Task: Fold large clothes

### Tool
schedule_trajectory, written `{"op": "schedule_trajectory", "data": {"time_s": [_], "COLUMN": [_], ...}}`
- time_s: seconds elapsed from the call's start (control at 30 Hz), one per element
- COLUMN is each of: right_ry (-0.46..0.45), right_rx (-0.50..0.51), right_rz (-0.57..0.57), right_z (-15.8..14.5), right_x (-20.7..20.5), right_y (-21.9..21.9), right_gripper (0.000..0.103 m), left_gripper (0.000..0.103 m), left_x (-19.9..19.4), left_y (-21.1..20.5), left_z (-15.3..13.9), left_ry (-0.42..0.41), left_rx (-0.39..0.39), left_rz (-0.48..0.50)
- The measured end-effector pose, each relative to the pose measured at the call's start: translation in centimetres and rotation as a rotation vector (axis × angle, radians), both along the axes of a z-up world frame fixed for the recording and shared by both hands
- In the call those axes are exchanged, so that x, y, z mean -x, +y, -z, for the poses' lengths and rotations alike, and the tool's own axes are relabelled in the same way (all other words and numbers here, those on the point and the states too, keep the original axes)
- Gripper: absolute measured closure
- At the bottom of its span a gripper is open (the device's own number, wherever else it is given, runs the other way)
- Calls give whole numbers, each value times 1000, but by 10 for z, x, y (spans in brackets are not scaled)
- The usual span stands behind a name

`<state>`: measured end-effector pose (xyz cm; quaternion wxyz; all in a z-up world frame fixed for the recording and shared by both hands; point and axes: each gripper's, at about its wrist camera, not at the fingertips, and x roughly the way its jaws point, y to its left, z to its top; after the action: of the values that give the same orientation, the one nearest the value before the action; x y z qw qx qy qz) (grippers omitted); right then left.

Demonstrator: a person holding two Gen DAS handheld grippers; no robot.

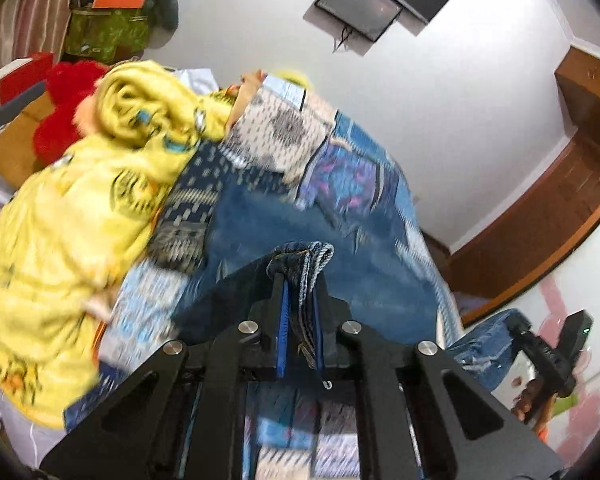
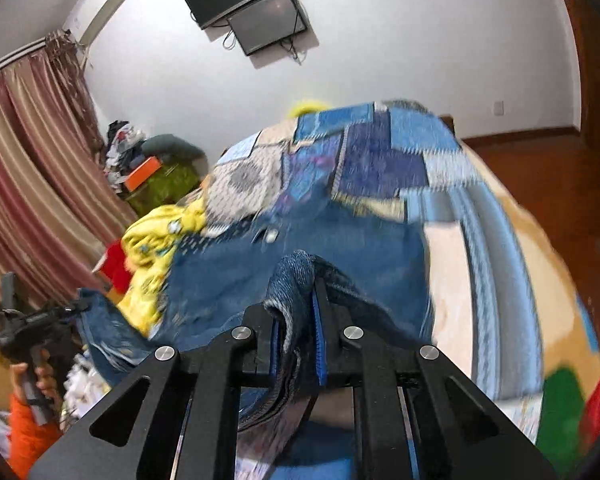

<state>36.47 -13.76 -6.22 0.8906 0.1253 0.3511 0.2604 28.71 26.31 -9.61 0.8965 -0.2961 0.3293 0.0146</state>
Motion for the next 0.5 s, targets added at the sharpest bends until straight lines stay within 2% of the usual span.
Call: {"op": "schedule_trajectory", "data": {"time_s": [0.1, 0.27, 0.37, 0.5], "right_ry": [45, 114, 169, 252], "right_rx": [-31, -17, 17, 97], "right_rz": [15, 66, 76, 39], "right_z": [4, 25, 48, 78], "right_x": [-47, -115, -148, -179], "right_y": [2, 9, 22, 35], "right_gripper": [91, 91, 91, 91], "left_gripper": [93, 93, 93, 93], "left_x": [-36, -103, -146, -180], "left_y": [10, 27, 37, 47], "left_z": [-5, 17, 46, 89], "left_ry": [-15, 22, 88, 174], "left_rx": [9, 67, 82, 99], "left_rz": [-21, -50, -74, -88]}}
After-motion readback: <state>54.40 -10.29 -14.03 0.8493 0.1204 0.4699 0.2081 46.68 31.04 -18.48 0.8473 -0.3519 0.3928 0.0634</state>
